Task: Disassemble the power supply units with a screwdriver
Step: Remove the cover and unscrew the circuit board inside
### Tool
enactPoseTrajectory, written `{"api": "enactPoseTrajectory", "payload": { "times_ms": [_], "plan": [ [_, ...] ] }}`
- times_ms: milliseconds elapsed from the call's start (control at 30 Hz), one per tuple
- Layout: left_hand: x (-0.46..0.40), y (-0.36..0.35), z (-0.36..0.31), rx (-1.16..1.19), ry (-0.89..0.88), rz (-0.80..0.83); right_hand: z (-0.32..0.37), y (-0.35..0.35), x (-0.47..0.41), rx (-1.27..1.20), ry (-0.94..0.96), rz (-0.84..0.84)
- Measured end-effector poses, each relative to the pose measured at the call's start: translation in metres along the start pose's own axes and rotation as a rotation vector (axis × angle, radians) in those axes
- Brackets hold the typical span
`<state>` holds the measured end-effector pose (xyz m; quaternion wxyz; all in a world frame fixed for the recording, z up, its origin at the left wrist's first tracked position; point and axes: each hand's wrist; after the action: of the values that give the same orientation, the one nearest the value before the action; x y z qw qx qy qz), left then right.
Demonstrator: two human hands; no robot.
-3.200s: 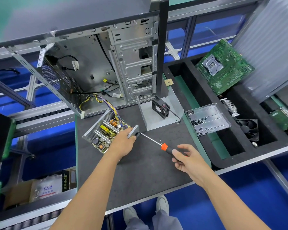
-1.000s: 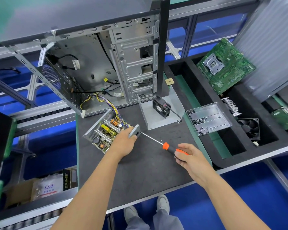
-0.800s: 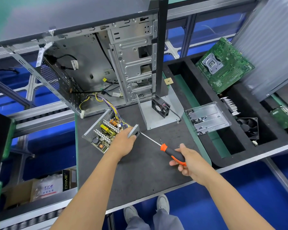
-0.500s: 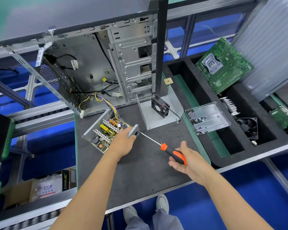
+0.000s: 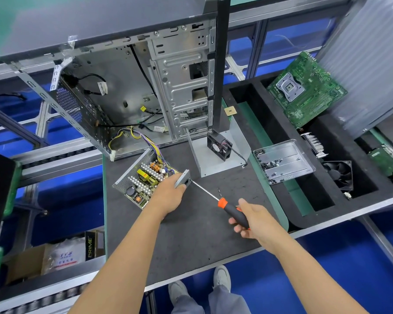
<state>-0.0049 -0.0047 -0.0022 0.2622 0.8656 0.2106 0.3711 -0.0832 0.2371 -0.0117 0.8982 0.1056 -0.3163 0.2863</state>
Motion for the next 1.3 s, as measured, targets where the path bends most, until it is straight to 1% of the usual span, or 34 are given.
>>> {"api": "enactPoseTrajectory", "payload": {
  "times_ms": [100, 167, 367, 533, 600, 667, 767, 800, 867, 967, 1067, 1200, 1300],
  "plan": [
    [0.001, 0.000, -0.001, -0.013, -0.005, -0.002, -0.008, 0.002, -0.001, 0.064, 0.120, -0.060],
    [0.001, 0.000, 0.000, -0.015, -0.016, -0.006, -0.012, 0.004, 0.000, 0.088, 0.143, -0.066],
    [0.002, 0.001, 0.002, -0.061, -0.032, -0.017, -0.014, 0.009, 0.002, 0.116, 0.122, -0.079],
    [0.008, 0.003, 0.005, -0.078, -0.051, -0.109, -0.015, 0.017, 0.007, 0.100, 0.106, -0.098],
    [0.014, 0.000, 0.006, -0.131, -0.060, -0.194, -0.014, 0.021, 0.007, 0.089, 0.098, -0.101],
    [0.024, -0.006, 0.005, -0.221, -0.134, -0.352, -0.013, 0.024, 0.009, 0.086, 0.083, -0.096],
    [0.032, -0.020, 0.008, -0.418, -0.446, -0.635, -0.012, 0.029, 0.011, 0.084, 0.065, -0.099],
    [0.031, -0.024, 0.007, -0.454, -0.535, -0.676, -0.012, 0.031, 0.011, 0.082, 0.060, -0.101],
    [0.030, -0.030, 0.005, -0.537, -0.651, -0.663, -0.011, 0.033, 0.011, 0.079, 0.049, -0.104],
    [0.027, -0.036, -0.002, -0.646, -0.710, -0.608, -0.011, 0.037, 0.012, 0.089, 0.041, -0.098],
    [0.024, -0.038, -0.006, -0.611, -0.744, -0.569, -0.012, 0.042, 0.013, 0.098, 0.038, -0.089],
    [0.022, -0.038, -0.008, -0.551, -0.774, -0.437, -0.014, 0.049, 0.013, 0.099, 0.018, -0.075],
    [0.021, -0.040, -0.011, -0.497, -0.751, -0.362, -0.015, 0.052, 0.013, 0.117, 0.010, -0.053]
  ]
}}
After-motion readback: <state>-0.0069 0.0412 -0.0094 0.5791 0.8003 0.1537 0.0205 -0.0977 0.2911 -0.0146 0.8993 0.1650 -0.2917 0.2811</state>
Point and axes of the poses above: each hand's wrist, its own x-axis away from the middle knuckle, its own y-axis out of the back of the hand, z = x × y, and after that the axes turned 10 degrees about y, right-handed
